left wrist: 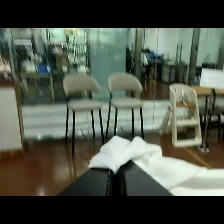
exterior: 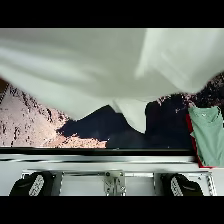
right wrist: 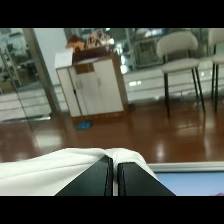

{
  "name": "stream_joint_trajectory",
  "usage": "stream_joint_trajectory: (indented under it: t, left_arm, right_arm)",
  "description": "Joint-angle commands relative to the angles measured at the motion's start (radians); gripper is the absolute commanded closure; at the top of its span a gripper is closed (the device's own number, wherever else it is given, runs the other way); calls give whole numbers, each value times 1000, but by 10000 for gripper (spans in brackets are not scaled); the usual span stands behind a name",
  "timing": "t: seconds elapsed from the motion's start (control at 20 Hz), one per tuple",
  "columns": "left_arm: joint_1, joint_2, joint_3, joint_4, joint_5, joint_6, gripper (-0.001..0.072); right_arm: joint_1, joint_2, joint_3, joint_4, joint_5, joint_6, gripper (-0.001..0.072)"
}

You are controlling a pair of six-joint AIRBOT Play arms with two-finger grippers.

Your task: Fold the shirts.

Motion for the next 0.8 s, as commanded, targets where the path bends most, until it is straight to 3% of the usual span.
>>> stream_joint_trajectory:
  t: [0.0, 0.25, 0.4, 0.5, 0.65, 0.75]
  left_arm:
    - [12, 68, 86, 146, -37, 10, 663]
    - [12, 83, 62, 213, -371, 10, 663]
    - [13, 85, -84, 216, -542, 6, 663]
    - [13, 85, -249, 216, -615, -9, 663]
    - [12, 83, -575, 200, -602, -9, 663]
    - [12, 70, -783, 117, -475, -8, 663]
  right_arm:
    - [-15, 15, 96, -6, 78, 31, 656]
    - [-15, 8, 95, -117, 295, 61, 656]
    - [-15, -53, 61, -190, 558, 85, 656]
    - [-15, -103, -66, -201, 657, 84, 656]
    - [-12, -158, -362, -187, 511, 84, 656]
    - [22, -217, -526, -127, 310, 61, 656]
